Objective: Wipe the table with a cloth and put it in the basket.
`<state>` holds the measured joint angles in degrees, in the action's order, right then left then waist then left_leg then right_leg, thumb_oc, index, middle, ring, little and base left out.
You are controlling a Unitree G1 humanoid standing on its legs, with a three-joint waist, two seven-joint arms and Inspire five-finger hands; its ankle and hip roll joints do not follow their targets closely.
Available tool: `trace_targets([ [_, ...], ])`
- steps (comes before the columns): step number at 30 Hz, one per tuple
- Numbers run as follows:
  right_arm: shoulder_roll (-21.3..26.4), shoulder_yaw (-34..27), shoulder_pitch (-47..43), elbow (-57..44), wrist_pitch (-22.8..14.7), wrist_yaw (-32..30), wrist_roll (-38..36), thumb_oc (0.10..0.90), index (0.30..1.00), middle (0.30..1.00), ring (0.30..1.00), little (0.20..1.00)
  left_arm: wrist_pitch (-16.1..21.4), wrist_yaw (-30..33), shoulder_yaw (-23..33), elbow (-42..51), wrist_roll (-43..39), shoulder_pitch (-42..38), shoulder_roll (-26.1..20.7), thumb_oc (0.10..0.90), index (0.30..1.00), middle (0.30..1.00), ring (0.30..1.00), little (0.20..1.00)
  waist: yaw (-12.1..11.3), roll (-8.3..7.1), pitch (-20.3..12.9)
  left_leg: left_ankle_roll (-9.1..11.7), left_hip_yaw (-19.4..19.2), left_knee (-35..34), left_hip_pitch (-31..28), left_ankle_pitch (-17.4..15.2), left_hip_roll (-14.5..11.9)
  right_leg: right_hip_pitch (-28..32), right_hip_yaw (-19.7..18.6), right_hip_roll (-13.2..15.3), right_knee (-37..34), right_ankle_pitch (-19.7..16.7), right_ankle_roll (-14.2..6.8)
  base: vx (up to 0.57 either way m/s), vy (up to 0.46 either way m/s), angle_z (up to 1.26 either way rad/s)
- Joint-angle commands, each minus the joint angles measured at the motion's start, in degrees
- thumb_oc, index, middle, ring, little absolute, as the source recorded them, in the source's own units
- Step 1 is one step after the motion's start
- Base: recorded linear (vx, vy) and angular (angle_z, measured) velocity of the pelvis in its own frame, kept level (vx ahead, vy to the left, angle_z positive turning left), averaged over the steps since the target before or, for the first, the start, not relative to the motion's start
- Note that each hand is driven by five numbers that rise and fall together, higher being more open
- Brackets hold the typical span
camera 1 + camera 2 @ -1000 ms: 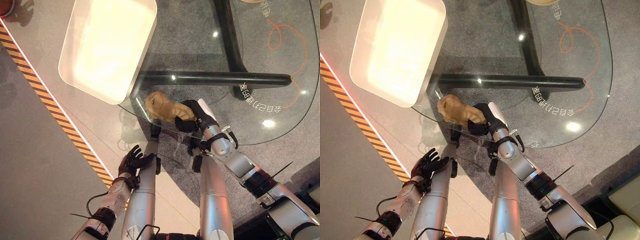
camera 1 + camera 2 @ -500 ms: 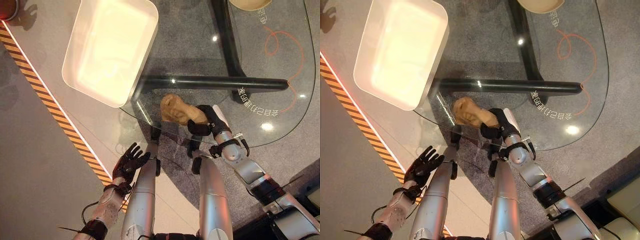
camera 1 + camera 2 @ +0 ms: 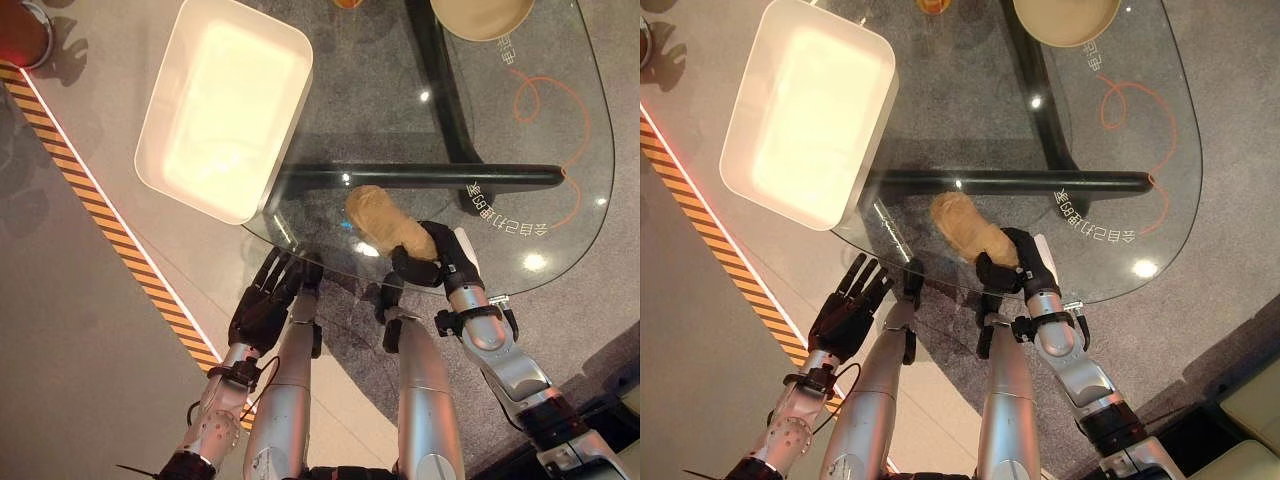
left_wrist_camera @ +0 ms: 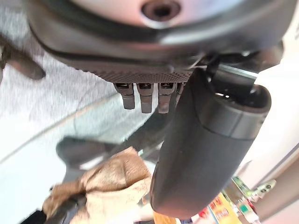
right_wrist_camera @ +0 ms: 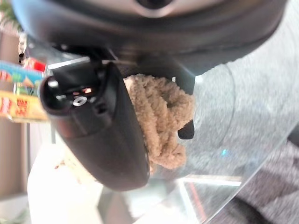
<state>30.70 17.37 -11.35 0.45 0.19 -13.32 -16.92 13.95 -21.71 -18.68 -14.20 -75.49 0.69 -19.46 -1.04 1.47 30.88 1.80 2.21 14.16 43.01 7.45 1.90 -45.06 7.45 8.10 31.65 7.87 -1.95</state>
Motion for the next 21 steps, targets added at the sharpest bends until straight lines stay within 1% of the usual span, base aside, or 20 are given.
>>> trace_targets([
  [1, 0.78, -1.86, 0.40, -13.78, -11.98, 5.66, -6.45, 0.100, 0.300, 0.300, 0.300, 0.200, -1.06, -6.03, 0.71, 7.95, -3.24, 5.63, -0.10, 0.800, 0.900, 0.900, 0.900, 0.900, 0.68, -0.18, -1.09, -4.18, -6.21, 9.72, -0.82, -10.68, 2.38, 2.56, 0.89, -3.98, -10.03, -8.68, -0.56, 0.00, 0.000, 0.00],
  [3, 0.36, -2.12, 1.37, -15.31, -14.66, 7.66, -9.05, 0.100, 0.300, 0.300, 0.300, 0.200, -1.76, -6.11, 0.43, 8.46, -5.20, 5.37, -0.27, 0.800, 0.900, 0.900, 0.900, 0.900, 1.07, -0.53, -1.09, -4.20, -6.53, 10.08, -0.54, -10.74, 2.19, 2.28, 0.57, -4.12, -9.84, -8.85, -0.61, 0.00, 0.000, 0.00],
  [6, -0.03, -2.09, 1.88, -16.82, -15.10, 8.09, -9.53, 0.100, 0.300, 0.300, 0.300, 0.200, -2.27, -6.00, 0.48, 8.72, -6.40, 5.18, -0.02, 0.800, 0.900, 0.900, 0.900, 0.900, 1.40, -0.74, -1.09, -4.24, -6.74, 10.38, -0.11, -10.78, 2.10, 1.85, 0.14, -4.32, -9.70, -8.99, -0.63, 0.00, 0.000, 0.00],
  [8, -0.01, -1.91, 2.40, -18.21, -15.53, 9.29, -9.21, 0.100, 0.300, 0.300, 0.300, 0.200, -4.06, -6.50, 0.63, 9.98, -7.46, 5.03, -0.11, 0.800, 0.900, 0.900, 0.900, 0.900, 1.79, -0.87, -1.09, -4.28, -6.98, 10.62, 0.45, -10.77, 2.04, 1.33, -0.43, -4.59, -9.80, -9.28, -0.74, 0.05, 0.011, -0.06],
  [9, 0.35, -1.46, 3.79, -18.97, -15.87, 10.56, -9.41, 0.100, 0.300, 0.300, 0.300, 0.200, -4.65, -7.10, 0.23, 10.92, -8.01, 6.19, -0.20, 0.800, 0.900, 0.900, 0.900, 0.900, 1.78, -0.76, -1.09, -4.20, -6.90, 11.31, -1.04, -12.83, 1.87, 2.80, -0.75, -4.83, -9.29, -7.59, -1.10, 0.01, 0.013, -0.07],
  [10, 0.50, -1.65, 2.96, -19.17, -16.05, 11.22, -9.67, 0.100, 0.300, 0.300, 0.300, 0.200, -5.02, -7.34, 0.57, 11.20, -8.27, 5.27, -0.18, 0.800, 0.900, 0.900, 0.900, 0.900, 2.00, -0.91, -1.09, -4.42, -7.31, 10.79, 0.81, -10.87, 1.96, 1.11, -0.69, -4.65, -10.09, -9.43, -0.73, 0.01, 0.018, -0.17],
  [11, 0.56, -1.49, 3.02, -19.37, -16.25, 12.22, -10.13, 0.100, 0.300, 0.300, 0.300, 0.200, -5.44, -7.78, 0.61, 11.51, -8.69, 5.27, -0.19, 0.800, 0.900, 0.900, 0.900, 0.900, 2.05, -0.88, -1.09, -4.44, -7.39, 10.81, 0.90, -10.88, 1.96, 1.03, -0.82, -4.68, -10.17, -9.46, -0.74, 0.01, 0.020, -0.19],
  [12, 0.54, -0.98, 4.05, -19.68, -16.57, 13.50, -10.83, 0.100, 0.300, 0.300, 0.300, 0.200, -5.80, -8.16, 0.19, 11.87, -9.13, 6.23, -0.24, 0.800, 0.900, 0.900, 0.900, 0.900, 1.92, -0.73, -1.09, -4.27, -7.11, 11.50, -0.78, -12.96, 1.81, 2.59, -1.10, -4.93, -9.48, -7.69, -1.09, 0.08, 0.025, -0.20],
  [13, 0.53, -0.54, 3.95, -20.14, -16.78, 14.75, -11.62, 0.100, 0.300, 0.300, 0.300, 0.200, -6.02, -8.50, -0.01, 12.22, -9.42, 6.08, -0.30, 0.800, 0.900, 0.900, 0.900, 0.900, 1.98, -0.78, -1.09, -4.27, -7.10, 11.54, -0.61, -12.94, 1.85, 2.49, -1.25, -5.03, -9.61, -7.78, -1.12, 0.07, 0.017, -0.08],
  [17, 0.31, 1.73, 2.23, -21.49, -16.12, 17.92, -12.18, 0.100, 0.300, 0.300, 0.300, 0.200, -6.62, -10.16, -1.04, 12.93, -11.15, 4.43, -0.57, 0.800, 0.900, 0.900, 0.900, 0.900, 2.22, -0.95, -1.09, -4.16, -7.17, 11.59, -0.08, -12.73, 1.88, 2.12, -1.66, -5.29, -9.96, -8.06, -1.18, 0.00, 0.001, -0.01],
  [19, 0.45, 3.07, 0.99, -21.14, -15.50, 17.07, -11.10, 0.100, 0.300, 0.300, 0.300, 0.200, -6.80, -10.33, -1.70, 13.68, -12.45, 3.14, -0.66, 0.800, 0.900, 0.900, 0.900, 0.900, 2.31, -1.00, -1.09, -4.04, -7.24, 11.61, 0.14, -12.65, 1.83, 1.89, -1.64, -5.25, -9.97, -8.12, -1.23, -0.03, 0.006, -0.01],
  [20, 0.53, 3.73, -0.97, -20.69, -13.94, 15.43, -9.70, 0.100, 0.300, 0.300, 0.300, 0.200, -7.18, -10.97, -1.65, 14.36, -13.16, 1.27, -0.52, 0.800, 0.900, 0.900, 0.900, 0.900, 2.55, -1.21, -1.09, -4.18, -7.63, 10.87, 1.98, -10.50, 2.00, 0.12, -1.59, -5.05, -10.84, -10.05, -0.90, -0.06, 0.014, -0.02],
  [21, 0.67, 3.96, -1.16, -20.30, -13.77, 15.08, -9.26, 0.100, 0.300, 0.300, 0.300, 0.200, -7.50, -11.31, -1.65, 14.73, -13.37, 1.15, -0.50, 0.800, 0.900, 0.900, 0.900, 0.900, 2.53, -1.22, -1.09, -4.18, -7.66, 10.81, 1.94, -10.49, 2.03, 0.20, -1.63, -5.07, -10.97, -10.07, -0.87, -0.06, 0.014, -0.01],
])
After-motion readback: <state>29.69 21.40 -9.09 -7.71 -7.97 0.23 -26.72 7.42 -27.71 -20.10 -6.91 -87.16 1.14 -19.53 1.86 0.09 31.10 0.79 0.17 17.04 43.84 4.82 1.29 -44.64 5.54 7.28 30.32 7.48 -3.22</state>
